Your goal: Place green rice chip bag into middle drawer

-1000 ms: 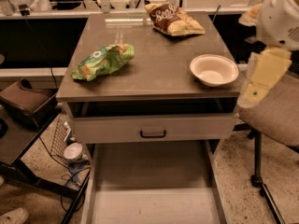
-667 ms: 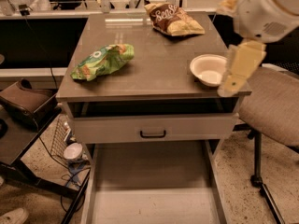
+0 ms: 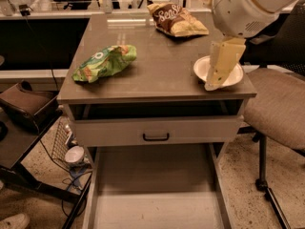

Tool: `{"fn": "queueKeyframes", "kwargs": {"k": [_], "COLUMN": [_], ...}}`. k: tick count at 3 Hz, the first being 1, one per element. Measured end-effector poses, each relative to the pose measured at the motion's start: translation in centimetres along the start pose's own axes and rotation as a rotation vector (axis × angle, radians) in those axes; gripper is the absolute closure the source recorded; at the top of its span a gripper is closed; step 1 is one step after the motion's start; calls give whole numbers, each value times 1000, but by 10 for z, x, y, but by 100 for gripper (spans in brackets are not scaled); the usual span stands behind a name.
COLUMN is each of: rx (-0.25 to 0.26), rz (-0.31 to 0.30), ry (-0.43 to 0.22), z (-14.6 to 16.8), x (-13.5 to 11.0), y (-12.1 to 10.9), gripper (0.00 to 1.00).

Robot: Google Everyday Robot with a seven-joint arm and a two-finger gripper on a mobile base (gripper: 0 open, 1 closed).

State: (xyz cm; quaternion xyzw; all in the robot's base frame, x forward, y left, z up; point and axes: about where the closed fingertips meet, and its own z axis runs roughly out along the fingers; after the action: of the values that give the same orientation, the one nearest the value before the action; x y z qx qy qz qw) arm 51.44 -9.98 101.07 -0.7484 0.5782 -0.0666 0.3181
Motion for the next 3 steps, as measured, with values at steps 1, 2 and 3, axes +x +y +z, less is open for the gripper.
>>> {"fn": "queueKeyframes", "kwargs": {"k": [1, 2, 3], "rx": [-8, -30, -31], "rz": [-80, -200, -316], "ry": [-8, -9, 21], "z": [31, 89, 156], "x": [-11, -27, -48], "y": [-24, -57, -80], "gripper": [0, 0, 0]}}
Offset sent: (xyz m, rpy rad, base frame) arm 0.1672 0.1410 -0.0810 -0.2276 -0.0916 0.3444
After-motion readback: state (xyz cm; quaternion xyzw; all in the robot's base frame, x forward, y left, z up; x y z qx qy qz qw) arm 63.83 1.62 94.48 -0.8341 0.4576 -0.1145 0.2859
